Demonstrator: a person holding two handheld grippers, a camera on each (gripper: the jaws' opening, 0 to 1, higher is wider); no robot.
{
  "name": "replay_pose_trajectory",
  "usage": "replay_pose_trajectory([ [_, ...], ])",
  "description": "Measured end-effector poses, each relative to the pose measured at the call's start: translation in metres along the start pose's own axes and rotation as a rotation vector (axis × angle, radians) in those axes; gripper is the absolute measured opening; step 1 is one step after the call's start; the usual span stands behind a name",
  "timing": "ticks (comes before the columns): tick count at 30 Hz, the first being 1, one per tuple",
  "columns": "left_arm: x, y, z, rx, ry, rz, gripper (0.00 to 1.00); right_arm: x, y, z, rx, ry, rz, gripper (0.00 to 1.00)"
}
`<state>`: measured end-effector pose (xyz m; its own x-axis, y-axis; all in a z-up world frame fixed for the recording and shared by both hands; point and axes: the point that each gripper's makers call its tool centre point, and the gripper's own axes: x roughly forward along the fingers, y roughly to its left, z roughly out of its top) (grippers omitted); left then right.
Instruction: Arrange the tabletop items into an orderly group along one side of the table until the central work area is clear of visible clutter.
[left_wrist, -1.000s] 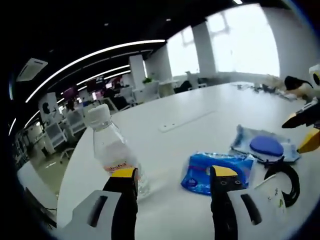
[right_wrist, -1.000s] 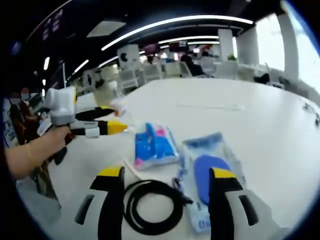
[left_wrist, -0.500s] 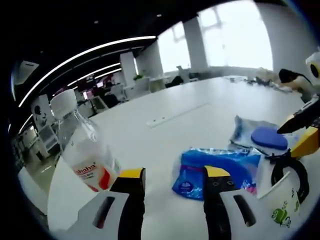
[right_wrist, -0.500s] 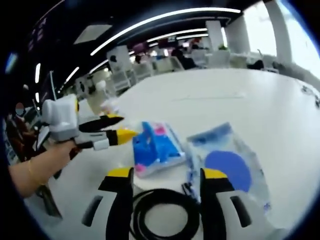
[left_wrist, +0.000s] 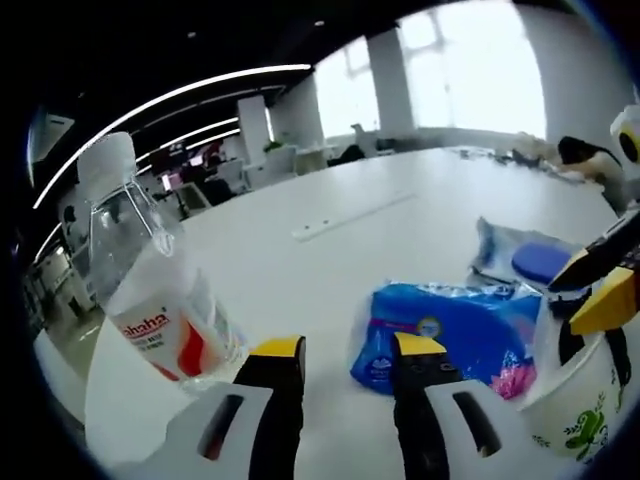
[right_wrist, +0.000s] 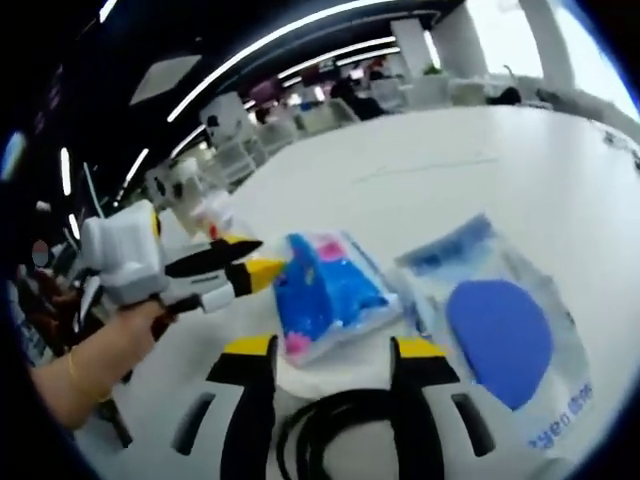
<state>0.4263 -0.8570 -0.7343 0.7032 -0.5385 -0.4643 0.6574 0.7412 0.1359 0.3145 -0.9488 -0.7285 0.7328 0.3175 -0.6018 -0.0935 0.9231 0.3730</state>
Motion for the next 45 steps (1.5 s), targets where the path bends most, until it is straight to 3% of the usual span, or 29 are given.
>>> replay_pose_trajectory([
  [10,0.007,-0.002,-0.004,-0.004,0.014,-0.026,0.19,0.013,0.0,-0.01,0.113,0.038,-0.026,0.3],
  [20,0.009,-0.005,-0.012,0.008,0.043,-0.025,0.04,0.019,0.003,-0.018,0.117,0.05,-0.041,0.2],
  [31,0.003,-0.003,-0.014,0.018,0.075,-0.015,0.0,0.021,0.009,-0.017,0.073,0.037,-0.025,0.02],
  [45,-0.013,0.006,-0.003,0.001,0.064,0.01,0.0,0.013,0.01,0.001,0.044,-0.022,-0.009,0.0],
])
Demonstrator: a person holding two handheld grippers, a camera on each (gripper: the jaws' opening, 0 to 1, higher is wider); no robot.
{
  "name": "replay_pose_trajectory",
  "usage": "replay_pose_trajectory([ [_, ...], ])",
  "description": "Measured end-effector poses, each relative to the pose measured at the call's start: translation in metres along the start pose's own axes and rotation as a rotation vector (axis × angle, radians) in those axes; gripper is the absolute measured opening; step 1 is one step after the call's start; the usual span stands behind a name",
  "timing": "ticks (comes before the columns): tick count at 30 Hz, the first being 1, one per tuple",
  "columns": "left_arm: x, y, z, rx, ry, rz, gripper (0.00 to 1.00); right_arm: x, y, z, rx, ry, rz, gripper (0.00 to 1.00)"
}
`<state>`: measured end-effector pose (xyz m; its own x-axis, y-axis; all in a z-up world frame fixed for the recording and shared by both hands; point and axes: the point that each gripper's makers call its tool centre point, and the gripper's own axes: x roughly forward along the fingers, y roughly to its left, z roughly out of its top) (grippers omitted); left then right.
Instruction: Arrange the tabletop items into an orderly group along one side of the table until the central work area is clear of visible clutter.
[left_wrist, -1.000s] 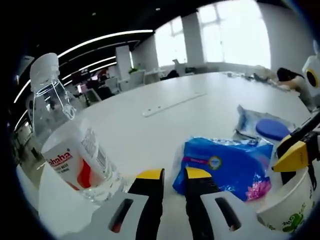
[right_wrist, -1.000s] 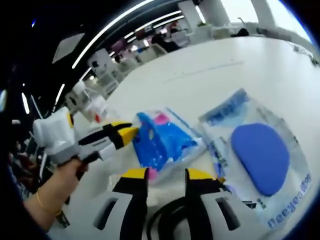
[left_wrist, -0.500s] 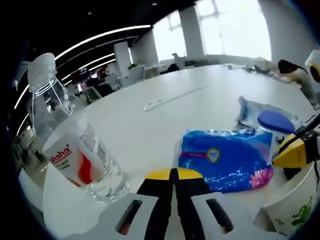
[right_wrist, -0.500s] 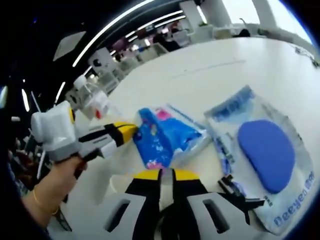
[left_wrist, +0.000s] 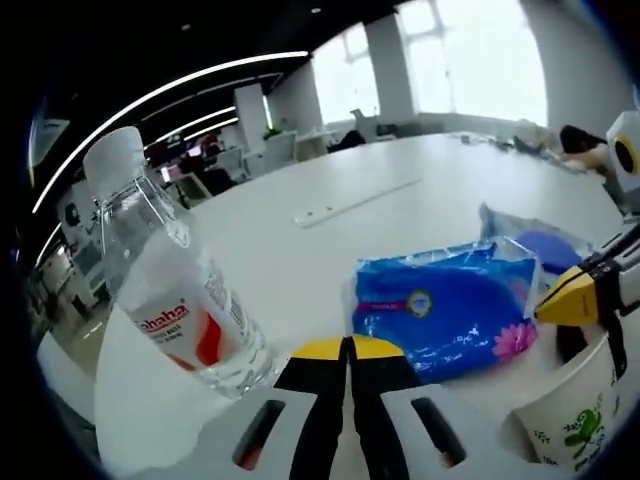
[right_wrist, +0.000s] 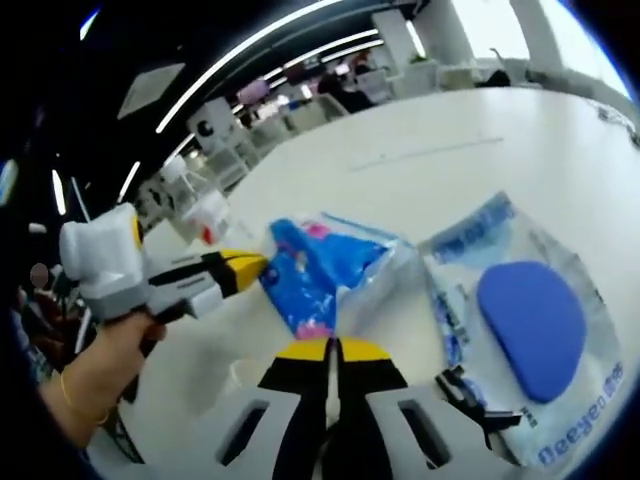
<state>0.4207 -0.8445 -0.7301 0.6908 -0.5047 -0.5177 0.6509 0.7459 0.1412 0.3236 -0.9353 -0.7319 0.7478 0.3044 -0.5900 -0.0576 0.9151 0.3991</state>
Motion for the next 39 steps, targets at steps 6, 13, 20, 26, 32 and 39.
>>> replay_pose_trajectory([
  [6,-0.009,-0.001,0.008,-0.01,-0.009,0.004,0.0,-0.007,0.001,0.012,-0.02,-0.034,0.002,0.0],
  [13,-0.022,-0.008,0.018,0.013,-0.007,-0.016,0.0,-0.021,-0.001,0.031,-0.059,-0.098,0.001,0.0],
  [20,-0.029,-0.015,0.029,-0.011,-0.017,-0.032,0.0,-0.031,-0.009,0.046,-0.064,-0.129,0.003,0.0],
  [26,-0.031,-0.029,0.039,-0.006,-0.02,-0.067,0.0,-0.042,-0.016,0.062,-0.091,-0.171,0.013,0.0],
  [32,-0.031,-0.045,0.05,-0.003,-0.04,-0.094,0.0,-0.055,-0.031,0.077,-0.09,-0.199,0.022,0.0],
  [39,-0.027,-0.063,0.067,-0.032,-0.074,-0.121,0.0,-0.066,-0.051,0.09,-0.091,-0.22,0.013,0.0],
])
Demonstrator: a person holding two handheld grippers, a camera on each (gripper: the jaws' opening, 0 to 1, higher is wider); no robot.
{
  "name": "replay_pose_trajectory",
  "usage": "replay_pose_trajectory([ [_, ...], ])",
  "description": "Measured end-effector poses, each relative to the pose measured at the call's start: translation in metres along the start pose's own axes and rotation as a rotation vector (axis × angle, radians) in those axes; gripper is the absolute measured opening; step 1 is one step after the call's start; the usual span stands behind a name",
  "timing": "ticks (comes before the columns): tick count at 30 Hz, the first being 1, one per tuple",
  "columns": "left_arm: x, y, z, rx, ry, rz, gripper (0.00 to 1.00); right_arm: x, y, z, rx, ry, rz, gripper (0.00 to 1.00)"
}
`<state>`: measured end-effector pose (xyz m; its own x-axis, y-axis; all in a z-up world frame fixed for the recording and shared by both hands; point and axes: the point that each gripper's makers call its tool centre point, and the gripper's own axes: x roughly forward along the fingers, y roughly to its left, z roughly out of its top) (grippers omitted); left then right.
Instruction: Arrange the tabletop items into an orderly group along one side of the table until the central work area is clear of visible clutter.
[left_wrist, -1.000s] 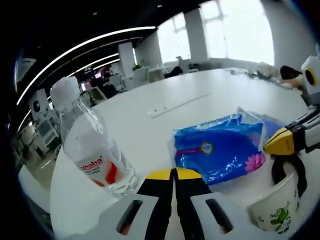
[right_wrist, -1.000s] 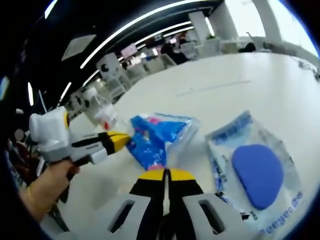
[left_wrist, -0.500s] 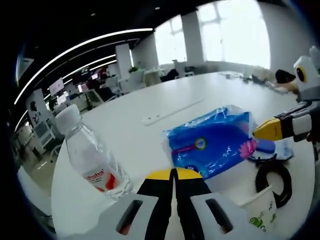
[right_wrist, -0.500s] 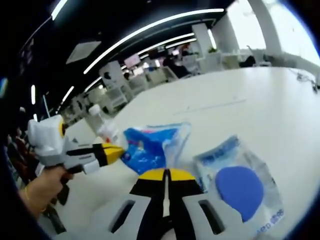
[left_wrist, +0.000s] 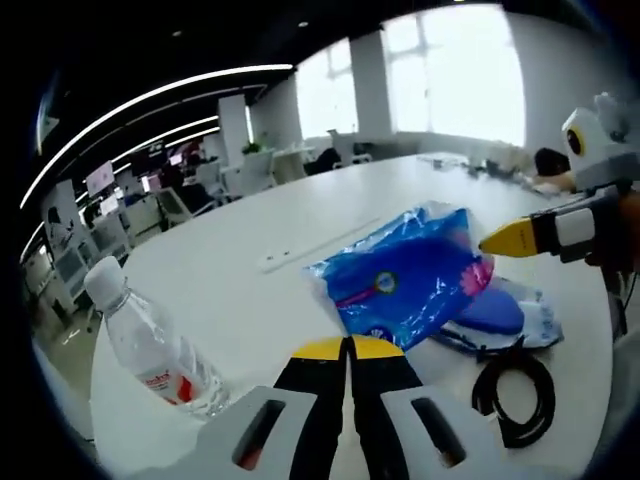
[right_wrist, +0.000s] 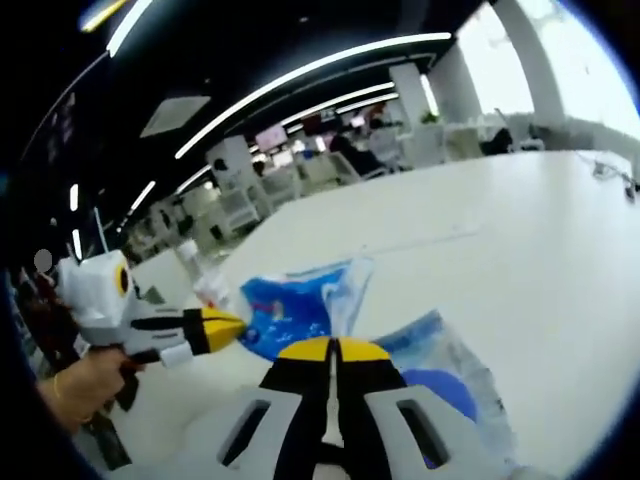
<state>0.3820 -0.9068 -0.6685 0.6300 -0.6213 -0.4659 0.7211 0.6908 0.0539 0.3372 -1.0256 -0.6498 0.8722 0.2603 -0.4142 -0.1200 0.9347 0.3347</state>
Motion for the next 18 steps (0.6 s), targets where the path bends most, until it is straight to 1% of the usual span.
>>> replay_pose_trajectory([
  [6,0.013,-0.016,0.016,-0.005,-0.024,-0.026,0.0,-0.005,-0.022,0.009,0.011,-0.013,-0.024,0.0],
  [9,0.02,-0.024,0.025,-0.011,-0.048,-0.045,0.0,-0.008,-0.036,0.014,0.013,-0.018,-0.039,0.0],
  [15,0.031,-0.038,0.03,-0.039,-0.064,-0.063,0.0,-0.01,-0.053,0.017,-0.002,-0.016,-0.045,0.0],
  [18,0.036,-0.046,0.031,-0.061,-0.07,-0.066,0.0,-0.011,-0.061,0.019,-0.031,-0.014,-0.048,0.0],
])
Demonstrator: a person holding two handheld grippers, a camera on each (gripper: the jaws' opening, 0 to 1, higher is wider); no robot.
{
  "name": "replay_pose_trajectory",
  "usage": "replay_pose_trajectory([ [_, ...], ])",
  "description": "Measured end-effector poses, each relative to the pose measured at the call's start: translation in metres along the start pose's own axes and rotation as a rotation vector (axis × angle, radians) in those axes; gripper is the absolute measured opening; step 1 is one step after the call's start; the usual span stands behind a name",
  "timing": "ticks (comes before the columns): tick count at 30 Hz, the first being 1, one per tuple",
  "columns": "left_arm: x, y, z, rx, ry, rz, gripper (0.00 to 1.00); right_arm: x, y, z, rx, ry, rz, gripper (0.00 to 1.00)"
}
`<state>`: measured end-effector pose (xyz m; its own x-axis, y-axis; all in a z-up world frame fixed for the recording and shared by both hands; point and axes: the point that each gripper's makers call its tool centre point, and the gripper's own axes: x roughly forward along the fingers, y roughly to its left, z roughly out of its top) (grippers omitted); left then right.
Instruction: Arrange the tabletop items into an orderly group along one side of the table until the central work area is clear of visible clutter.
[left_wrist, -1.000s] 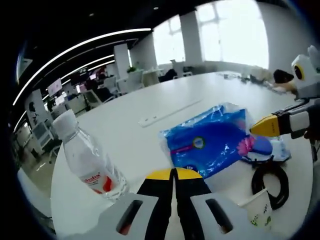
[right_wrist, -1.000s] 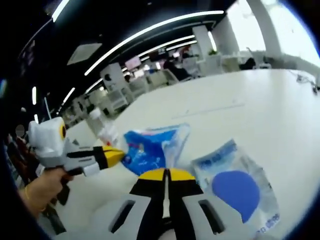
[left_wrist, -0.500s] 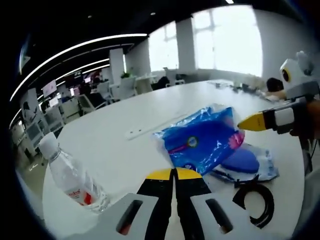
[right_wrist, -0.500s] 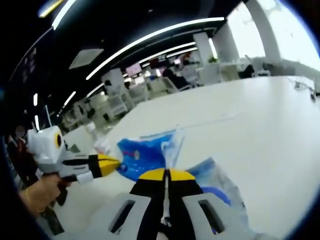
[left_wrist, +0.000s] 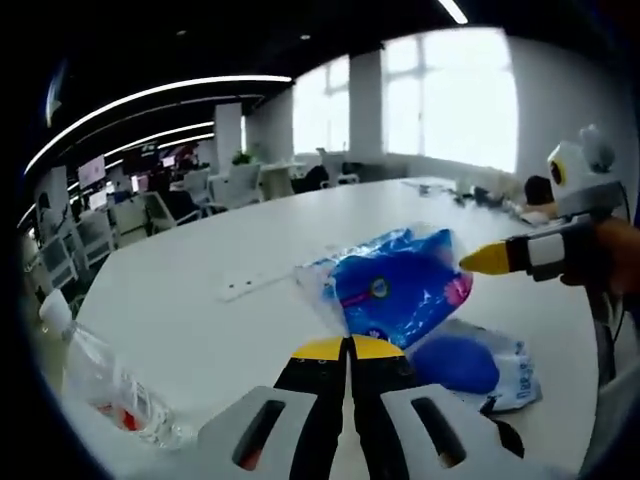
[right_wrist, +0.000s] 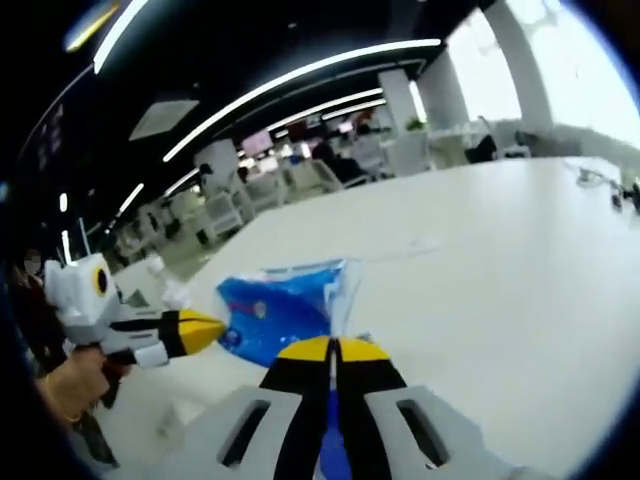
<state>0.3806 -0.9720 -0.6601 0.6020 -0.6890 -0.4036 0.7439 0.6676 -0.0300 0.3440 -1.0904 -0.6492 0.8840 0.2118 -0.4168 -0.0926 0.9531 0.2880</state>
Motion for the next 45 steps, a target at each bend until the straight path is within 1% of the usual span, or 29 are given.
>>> replay_pose_trajectory([
  [1,0.002,-0.002,0.0,-0.01,-0.002,-0.001,0.0,0.0,-0.003,0.0,-0.002,0.0,-0.002,0.0],
  [3,0.007,-0.013,0.0,-0.064,-0.018,-0.04,0.0,0.0,-0.01,0.001,-0.001,0.004,-0.009,0.0],
  [4,0.01,-0.015,0.0,-0.093,-0.02,-0.041,0.0,0.0,-0.017,0.002,-0.018,0.005,-0.024,0.0],
  [8,0.018,-0.021,0.0,-0.103,-0.029,-0.04,0.0,-0.001,-0.031,0.005,-0.014,0.002,-0.034,0.0],
  [10,0.023,-0.028,0.001,-0.113,-0.045,-0.042,0.0,0.0,-0.04,0.005,-0.035,0.004,-0.052,0.0],
  [13,0.034,-0.037,0.0,-0.161,-0.058,-0.041,0.0,0.002,-0.052,0.005,-0.052,0.005,-0.074,0.0],
  [16,0.043,-0.04,-0.002,-0.185,-0.064,-0.036,0.0,0.002,-0.062,0.006,-0.067,0.007,-0.081,0.0],
  [18,0.049,-0.042,0.0,-0.211,-0.083,-0.035,0.0,0.003,-0.069,0.006,-0.082,0.009,-0.089,0.0],
  [19,0.052,-0.042,0.001,-0.206,-0.093,-0.026,0.0,0.004,-0.072,0.006,-0.085,0.011,-0.091,0.0],
  [20,0.056,-0.042,0.002,-0.18,-0.105,-0.006,0.0,0.005,-0.075,0.005,-0.082,0.013,-0.091,0.0],
  [21,0.059,-0.045,0.001,-0.194,-0.101,-0.012,0.0,0.006,-0.078,0.004,-0.075,0.015,-0.093,0.0],
  [22,0.063,-0.049,0.003,-0.258,-0.12,-0.021,0.0,0.007,-0.081,0.004,-0.074,0.017,-0.1,0.0],
  [23,0.065,-0.051,0.003,-0.29,-0.129,-0.032,0.0,0.007,-0.087,0.004,-0.088,0.02,-0.114,0.0],
  [24,0.068,-0.05,0.002,-0.285,-0.128,-0.024,0.0,0.006,-0.09,0.004,-0.09,0.021,-0.12,0.0],
  [25,0.07,-0.051,0.002,-0.295,-0.13,-0.021,0.0,0.006,-0.094,0.005,-0.082,0.016,-0.12,0.0],
  [27,0.075,-0.054,0.002,-0.281,-0.135,-0.012,0.0,0.006,-0.1,0.006,-0.07,0.015,-0.121,0.0],
  [28,0.076,-0.055,0.002,-0.288,-0.135,-0.016,0.0,0.007,-0.102,0.006,-0.07,0.015,-0.124,0.0],
  [29,0.079,-0.058,0.002,-0.314,-0.141,-0.022,0.0,0.007,-0.106,0.006,-0.075,0.017,-0.132,0.0],
  [31,0.083,-0.059,0.0,-0.321,-0.137,-0.02,0.0,0.008,-0.11,0.006,-0.074,0.02,-0.137,0.0],
  [34,0.09,-0.062,-0.003,-0.365,-0.136,-0.018,0.0,0.011,-0.116,0.005,-0.066,0.018,-0.142,0.0],
  [35,0.091,-0.062,-0.003,-0.369,-0.136,-0.02,0.0,0.012,-0.118,0.005,-0.068,0.02,-0.145,0.0],
  [36,0.093,-0.062,-0.003,-0.384,-0.144,-0.018,0.0,0.013,-0.119,0.004,-0.065,0.023,-0.146,0.0],
  [41,0.1,-0.061,-0.004,-0.412,-0.146,-0.01,0.0,0.016,-0.126,0.004,-0.064,0.023,-0.129,0.0],
  [45,0.105,-0.067,-0.006,-0.445,-0.144,-0.019,0.0,0.018,-0.135,0.001,-0.046,0.031,-0.135,0.0],
])
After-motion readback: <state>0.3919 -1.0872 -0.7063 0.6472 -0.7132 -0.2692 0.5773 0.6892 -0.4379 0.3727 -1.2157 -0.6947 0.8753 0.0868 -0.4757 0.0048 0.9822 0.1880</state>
